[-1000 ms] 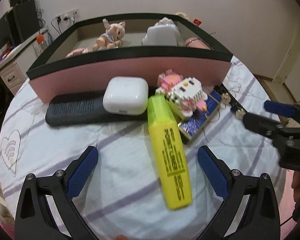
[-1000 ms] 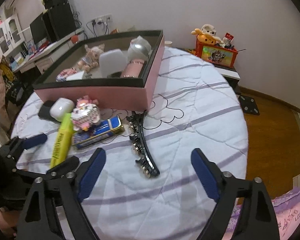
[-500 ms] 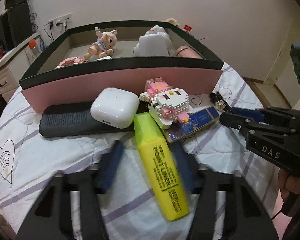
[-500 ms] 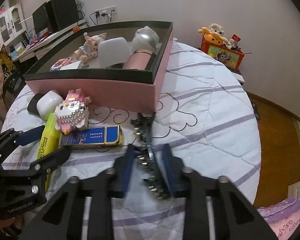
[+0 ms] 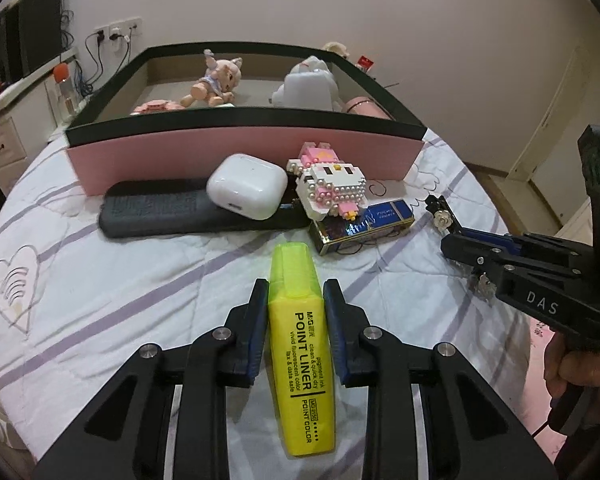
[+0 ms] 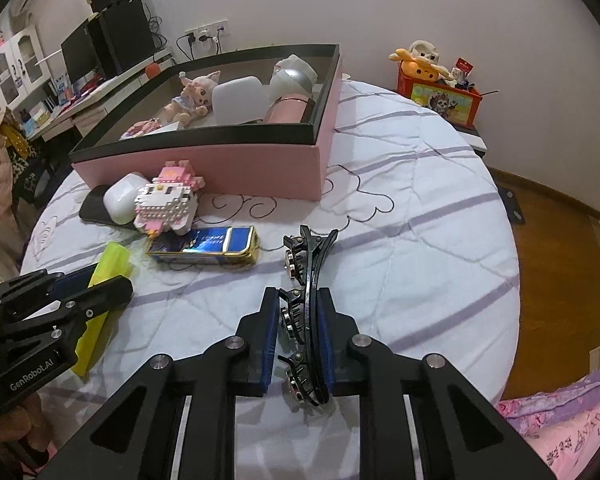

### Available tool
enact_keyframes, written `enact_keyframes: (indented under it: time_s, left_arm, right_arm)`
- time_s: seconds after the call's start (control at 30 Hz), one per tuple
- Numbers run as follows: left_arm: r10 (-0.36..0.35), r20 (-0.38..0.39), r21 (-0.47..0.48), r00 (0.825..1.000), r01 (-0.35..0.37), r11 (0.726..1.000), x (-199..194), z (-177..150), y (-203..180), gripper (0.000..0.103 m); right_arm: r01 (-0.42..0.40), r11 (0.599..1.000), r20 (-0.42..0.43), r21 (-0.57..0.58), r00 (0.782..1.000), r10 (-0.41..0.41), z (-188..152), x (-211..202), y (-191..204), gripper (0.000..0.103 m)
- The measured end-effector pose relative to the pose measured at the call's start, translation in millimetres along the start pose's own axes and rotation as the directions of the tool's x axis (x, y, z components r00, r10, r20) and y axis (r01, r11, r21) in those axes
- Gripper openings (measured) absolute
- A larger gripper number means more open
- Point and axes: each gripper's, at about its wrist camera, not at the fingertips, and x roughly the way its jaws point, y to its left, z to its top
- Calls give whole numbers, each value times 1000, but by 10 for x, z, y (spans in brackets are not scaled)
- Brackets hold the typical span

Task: Organize rigid objects
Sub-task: 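Carry highlighter and hair clip over the box and open both tools to release them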

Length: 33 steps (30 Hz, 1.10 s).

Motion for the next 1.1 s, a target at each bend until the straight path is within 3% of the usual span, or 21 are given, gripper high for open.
enact_keyframes:
  time_s: [0.47, 0.73, 0.9, 1.1]
  left_arm:
    - [22, 115, -27, 993, -19, 999, -631, 42, 259, 27]
    - [31, 189, -17, 981, -28, 999, -887, 241, 345, 27]
    - [33, 243, -7, 969, -32, 999, -1032, 543, 437, 27]
    - [39, 298, 5, 954, -42, 999, -1054, 1091, 605, 27]
  right_arm:
    - [-30, 998, 87, -61, 996, 35, 161, -394, 374, 18]
    - [-39, 993, 128, -108, 990, 52, 287, -531, 623, 18]
    - [-44, 988, 172, -145, 983, 69, 570, -615, 746, 18]
    - [-79, 982, 207, -173, 972, 114, 1134, -567, 841, 18]
